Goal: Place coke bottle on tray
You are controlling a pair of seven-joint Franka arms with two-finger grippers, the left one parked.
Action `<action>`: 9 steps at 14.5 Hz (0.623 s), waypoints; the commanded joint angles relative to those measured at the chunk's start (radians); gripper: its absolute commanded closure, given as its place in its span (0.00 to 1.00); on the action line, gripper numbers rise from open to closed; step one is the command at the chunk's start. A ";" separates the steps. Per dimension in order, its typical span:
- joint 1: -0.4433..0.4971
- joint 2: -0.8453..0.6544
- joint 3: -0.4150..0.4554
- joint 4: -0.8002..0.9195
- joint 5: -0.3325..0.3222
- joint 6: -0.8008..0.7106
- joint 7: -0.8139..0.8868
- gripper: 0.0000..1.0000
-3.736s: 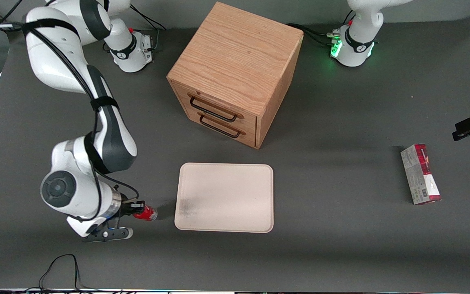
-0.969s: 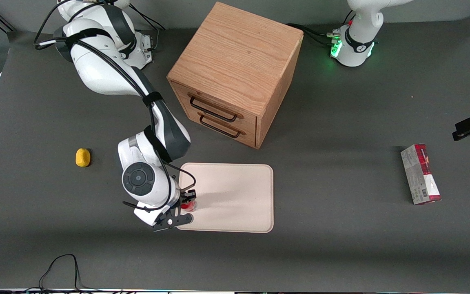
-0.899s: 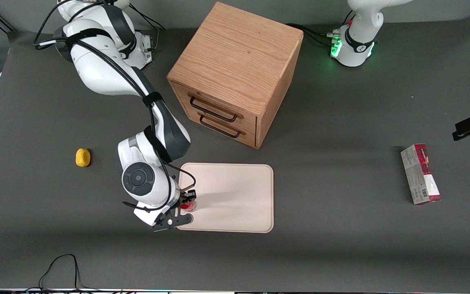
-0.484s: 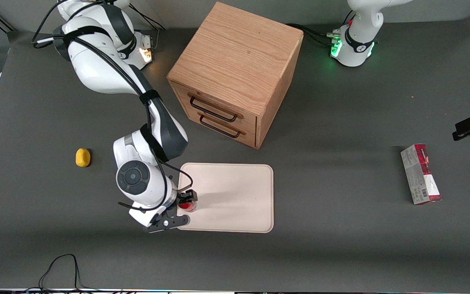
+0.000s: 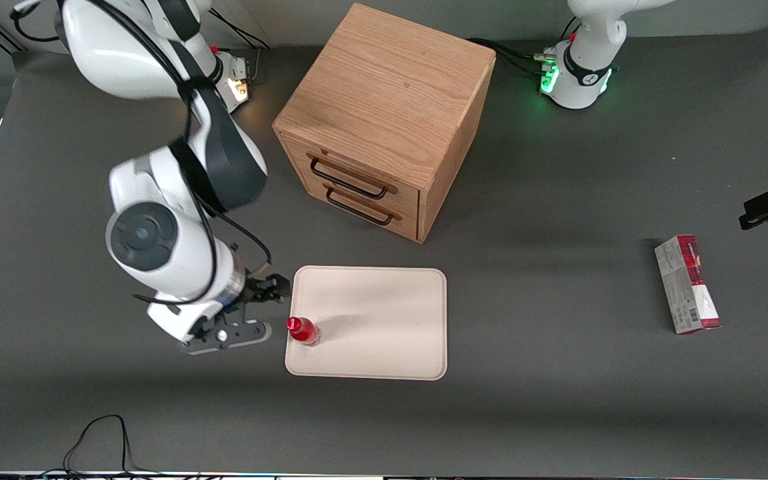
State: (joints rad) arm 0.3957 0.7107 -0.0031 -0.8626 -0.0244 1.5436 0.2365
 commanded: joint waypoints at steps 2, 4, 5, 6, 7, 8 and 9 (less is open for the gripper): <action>-0.012 -0.164 -0.023 -0.115 -0.006 -0.076 0.026 0.00; -0.073 -0.299 -0.018 -0.287 0.007 -0.027 0.012 0.00; -0.098 -0.369 -0.018 -0.382 0.018 0.007 0.009 0.00; -0.124 -0.435 -0.017 -0.470 0.021 0.039 0.009 0.00; -0.141 -0.489 -0.017 -0.540 0.023 0.070 0.009 0.00; -0.167 -0.537 -0.015 -0.600 0.023 0.090 0.009 0.00; -0.191 -0.574 -0.012 -0.643 0.026 0.101 0.006 0.00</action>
State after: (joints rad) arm 0.2405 0.2948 -0.0273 -1.2866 -0.0163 1.5725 0.2371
